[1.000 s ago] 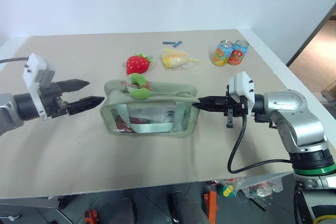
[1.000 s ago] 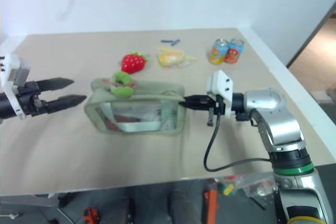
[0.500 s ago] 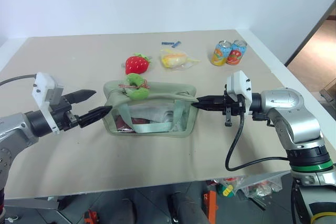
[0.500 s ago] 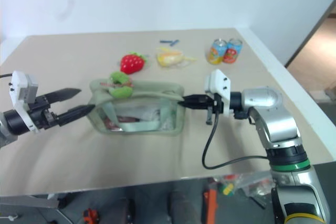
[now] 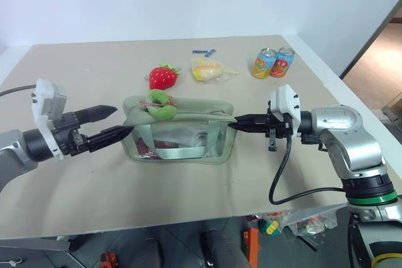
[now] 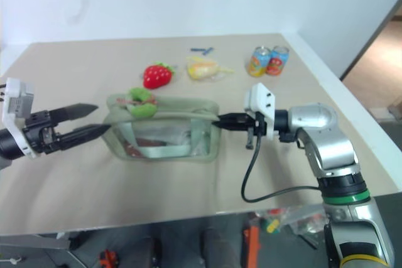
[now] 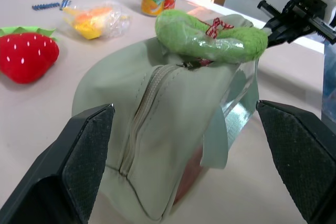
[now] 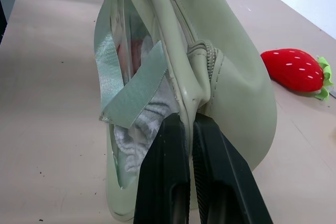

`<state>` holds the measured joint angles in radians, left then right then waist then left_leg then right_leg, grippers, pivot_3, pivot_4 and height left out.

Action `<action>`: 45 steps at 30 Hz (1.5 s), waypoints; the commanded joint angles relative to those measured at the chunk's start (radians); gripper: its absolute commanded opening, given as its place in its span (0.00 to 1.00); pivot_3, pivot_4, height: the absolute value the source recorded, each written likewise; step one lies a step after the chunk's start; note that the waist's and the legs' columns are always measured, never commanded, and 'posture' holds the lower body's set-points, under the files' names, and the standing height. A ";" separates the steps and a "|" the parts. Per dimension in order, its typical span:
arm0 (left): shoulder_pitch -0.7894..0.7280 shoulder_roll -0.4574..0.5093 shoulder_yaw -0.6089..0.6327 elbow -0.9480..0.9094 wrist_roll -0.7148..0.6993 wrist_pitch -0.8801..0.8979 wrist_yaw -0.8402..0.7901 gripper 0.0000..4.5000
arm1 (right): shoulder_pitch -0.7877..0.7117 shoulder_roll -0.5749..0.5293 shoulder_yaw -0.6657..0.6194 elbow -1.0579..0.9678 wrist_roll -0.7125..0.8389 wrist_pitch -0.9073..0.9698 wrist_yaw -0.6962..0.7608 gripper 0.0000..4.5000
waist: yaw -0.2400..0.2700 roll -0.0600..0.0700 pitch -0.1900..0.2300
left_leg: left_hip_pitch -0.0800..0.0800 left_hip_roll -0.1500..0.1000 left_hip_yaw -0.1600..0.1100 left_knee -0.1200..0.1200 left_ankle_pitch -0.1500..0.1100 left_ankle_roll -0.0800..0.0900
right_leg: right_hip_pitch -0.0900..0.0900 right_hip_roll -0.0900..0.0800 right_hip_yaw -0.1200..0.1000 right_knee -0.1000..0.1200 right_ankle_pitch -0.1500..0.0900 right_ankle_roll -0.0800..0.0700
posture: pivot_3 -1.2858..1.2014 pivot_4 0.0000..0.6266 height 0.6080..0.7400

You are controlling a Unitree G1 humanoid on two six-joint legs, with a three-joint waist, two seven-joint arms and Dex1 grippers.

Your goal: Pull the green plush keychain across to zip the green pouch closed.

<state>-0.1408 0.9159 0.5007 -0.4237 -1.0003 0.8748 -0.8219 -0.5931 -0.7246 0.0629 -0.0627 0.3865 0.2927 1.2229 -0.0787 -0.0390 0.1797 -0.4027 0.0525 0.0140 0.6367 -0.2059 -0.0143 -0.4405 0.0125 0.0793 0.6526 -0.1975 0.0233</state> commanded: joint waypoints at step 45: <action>-0.089 -0.204 -0.222 0.023 0.206 -0.219 0.033 0.00 | -0.385 0.229 0.142 -0.054 0.037 0.236 -0.158 0.99 | 0.018 0.001 0.001 | -0.005 -0.002 -0.001 0.002 0.000 0.000 | -0.001 -0.002 0.000 0.000 0.000 0.003 | 0.52 0.24 1.00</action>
<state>-0.2098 0.7145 0.2792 -0.3638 -0.7727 0.6567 -0.7909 -0.9394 -0.5021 0.2181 -0.1150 0.4425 0.5670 1.0715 -0.0605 -0.0383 0.1805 -0.4077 0.0506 0.0125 0.6385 -0.2061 -0.0141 -0.4416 0.0107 0.0792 0.6522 -0.1973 0.0258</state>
